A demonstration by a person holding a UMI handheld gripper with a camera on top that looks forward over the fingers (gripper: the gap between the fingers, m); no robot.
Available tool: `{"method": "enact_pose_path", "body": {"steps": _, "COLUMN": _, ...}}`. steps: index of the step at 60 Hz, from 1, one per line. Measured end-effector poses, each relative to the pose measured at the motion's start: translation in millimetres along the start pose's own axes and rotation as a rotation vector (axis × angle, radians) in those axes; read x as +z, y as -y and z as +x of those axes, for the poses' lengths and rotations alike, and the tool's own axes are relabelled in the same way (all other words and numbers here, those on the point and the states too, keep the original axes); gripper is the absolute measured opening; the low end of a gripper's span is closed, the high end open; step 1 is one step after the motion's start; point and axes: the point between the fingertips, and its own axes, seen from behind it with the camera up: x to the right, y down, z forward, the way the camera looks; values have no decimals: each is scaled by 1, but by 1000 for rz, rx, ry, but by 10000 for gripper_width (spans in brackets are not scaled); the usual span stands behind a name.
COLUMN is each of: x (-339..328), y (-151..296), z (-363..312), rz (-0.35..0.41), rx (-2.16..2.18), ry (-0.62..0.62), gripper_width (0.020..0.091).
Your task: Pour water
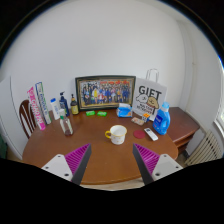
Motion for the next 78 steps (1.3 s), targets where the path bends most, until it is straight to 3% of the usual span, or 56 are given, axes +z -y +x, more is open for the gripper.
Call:
{"method": "enact_pose_path", "body": {"steps": 9, "x": 17, "y": -12, "z": -29, "rz": -22, "rx": -16, "ry": 25, "gripper_width": 856}}
{"method": "enact_pose_path", "body": {"steps": 26, "x": 87, "y": -34, "z": -153, "rz": 1, "rx": -21, "ry": 136, "gripper_width": 855}}
{"method": "enact_pose_path", "body": {"steps": 44, "x": 219, "y": -31, "z": -271, "rz": 44, "rx": 7, "ry": 205, "gripper_width": 860}}
{"method": "enact_pose_path", "body": {"steps": 65, "x": 358, "y": -10, "z": -323, "rz": 138, "rx": 12, "ry": 194, "gripper_width": 854}}
{"method": "enact_pose_path", "body": {"steps": 70, "x": 381, "y": -12, "z": -326, "rz": 140, "rx": 7, "ry": 179, "gripper_width": 787}}
{"method": "enact_pose_path", "body": {"steps": 77, "x": 398, "y": -12, "z": -331, "rz": 153, "rx": 0, "ry": 182, "gripper_width": 566}}
{"method": "enact_pose_path", "body": {"steps": 78, "x": 398, "y": -11, "z": -330, "rz": 163, "rx": -3, "ry": 179, "gripper_width": 565}}
